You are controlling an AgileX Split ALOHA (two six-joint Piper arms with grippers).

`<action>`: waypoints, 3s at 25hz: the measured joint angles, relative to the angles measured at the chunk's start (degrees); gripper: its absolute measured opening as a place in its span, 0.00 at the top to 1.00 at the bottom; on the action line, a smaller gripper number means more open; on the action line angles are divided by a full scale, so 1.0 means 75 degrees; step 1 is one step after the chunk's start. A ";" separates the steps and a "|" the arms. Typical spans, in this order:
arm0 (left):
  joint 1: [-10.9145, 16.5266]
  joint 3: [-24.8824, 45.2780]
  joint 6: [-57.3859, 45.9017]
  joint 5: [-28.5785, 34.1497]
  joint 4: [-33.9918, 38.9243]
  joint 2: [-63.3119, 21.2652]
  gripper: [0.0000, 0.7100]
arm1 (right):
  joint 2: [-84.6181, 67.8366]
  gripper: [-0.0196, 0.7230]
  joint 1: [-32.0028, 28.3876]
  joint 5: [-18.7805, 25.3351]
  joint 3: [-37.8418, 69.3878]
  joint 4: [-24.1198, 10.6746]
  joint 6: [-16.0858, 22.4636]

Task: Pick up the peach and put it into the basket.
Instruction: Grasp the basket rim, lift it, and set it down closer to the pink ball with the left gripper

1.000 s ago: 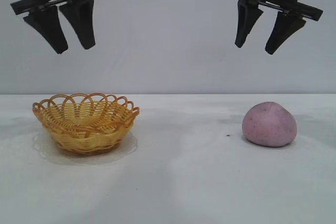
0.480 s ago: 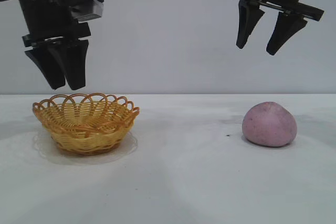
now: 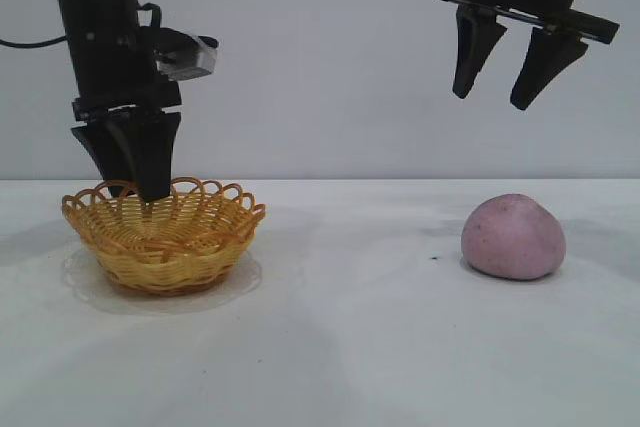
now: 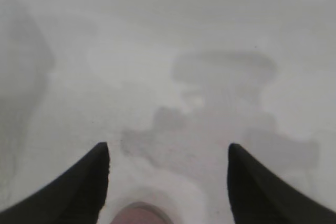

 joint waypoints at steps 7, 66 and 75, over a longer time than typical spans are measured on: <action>-0.0005 -0.0102 0.0136 0.0411 0.0000 0.0235 0.83 | 0.0006 0.41 0.0000 0.0000 0.0000 0.0000 0.0000; -0.0128 0.4330 -0.1672 -0.2782 -0.5493 -0.1678 0.58 | 0.0006 0.41 0.0000 -0.0174 0.0000 -0.0174 -0.0010; -0.0128 0.4330 -0.1657 -0.2545 -0.5248 -0.1678 0.54 | 0.0006 0.41 0.0000 -0.0174 0.0000 -0.0174 -0.0010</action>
